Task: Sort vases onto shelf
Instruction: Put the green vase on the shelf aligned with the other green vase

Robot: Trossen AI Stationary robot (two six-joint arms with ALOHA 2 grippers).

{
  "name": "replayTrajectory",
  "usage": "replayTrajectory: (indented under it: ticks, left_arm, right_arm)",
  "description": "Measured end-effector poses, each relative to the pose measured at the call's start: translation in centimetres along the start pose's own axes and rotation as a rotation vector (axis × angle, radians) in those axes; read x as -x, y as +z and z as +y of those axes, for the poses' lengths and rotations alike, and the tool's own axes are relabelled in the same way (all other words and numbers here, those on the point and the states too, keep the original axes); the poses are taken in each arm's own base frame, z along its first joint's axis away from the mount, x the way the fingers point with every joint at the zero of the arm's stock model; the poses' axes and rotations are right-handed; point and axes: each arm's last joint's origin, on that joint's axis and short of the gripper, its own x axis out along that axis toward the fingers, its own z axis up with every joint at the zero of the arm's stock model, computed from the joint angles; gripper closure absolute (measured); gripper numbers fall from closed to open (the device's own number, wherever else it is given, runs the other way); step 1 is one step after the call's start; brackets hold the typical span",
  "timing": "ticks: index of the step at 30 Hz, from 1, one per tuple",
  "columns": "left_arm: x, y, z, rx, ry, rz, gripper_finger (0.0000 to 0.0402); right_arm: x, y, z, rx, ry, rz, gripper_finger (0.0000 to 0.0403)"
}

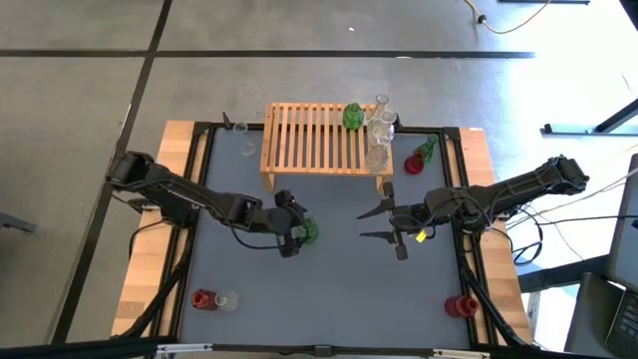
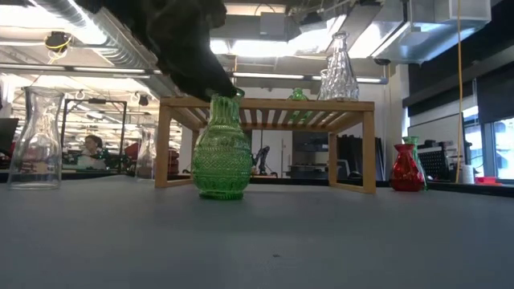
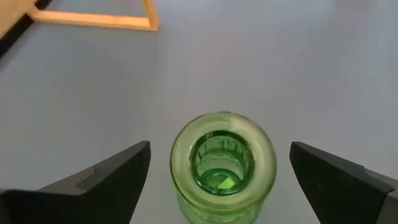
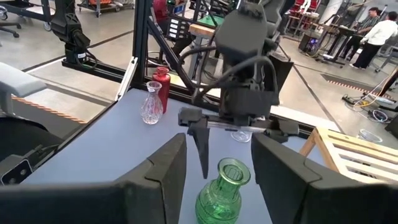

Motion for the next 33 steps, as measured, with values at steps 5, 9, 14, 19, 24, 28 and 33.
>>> replayTrajectory:
  ticks: [5, 9, 14, 19, 24, 28, 33]
  left_arm:
    - [-0.6, -0.2, 0.1, 0.004, -0.027, 0.022, 0.0022]
    - [-0.6, -0.1, 0.1, 0.007, -0.027, 0.013, 0.0041]
    - [-0.6, -0.1, 0.1, 0.006, -0.026, 0.012, 0.0088]
    - [-0.6, 0.0, 0.1, 0.006, -0.025, 0.005, 0.0142]
    - [-0.5, 0.0, 0.1, 0.006, -0.027, 0.009, 0.0178]
    - [-0.5, 0.0, 0.1, 0.006, -0.032, 0.011, 0.0178]
    - [0.4, 2.2, -0.5, 0.008, -0.057, -0.011, 0.0173]
  right_arm:
    - [0.0, 0.0, 0.0, 0.009, 0.0, 0.0, 0.0233]
    - [0.0, 0.0, 0.0, 0.009, 0.0, 0.0, 0.0233]
    - [0.0, 0.0, 0.0, 0.009, 0.0, 0.0, 0.0233]
    - [0.0, 0.0, 0.0, 0.009, 0.0, 0.0, 0.0233]
    - [0.0, 0.0, 0.0, 0.009, 0.0, 0.0, 0.0233]
    - [0.0, 0.0, 0.0, 0.009, 0.0, 0.0, 0.0233]
    - [0.0, 0.0, 0.0, 0.01, 0.0, 0.0, 0.0233]
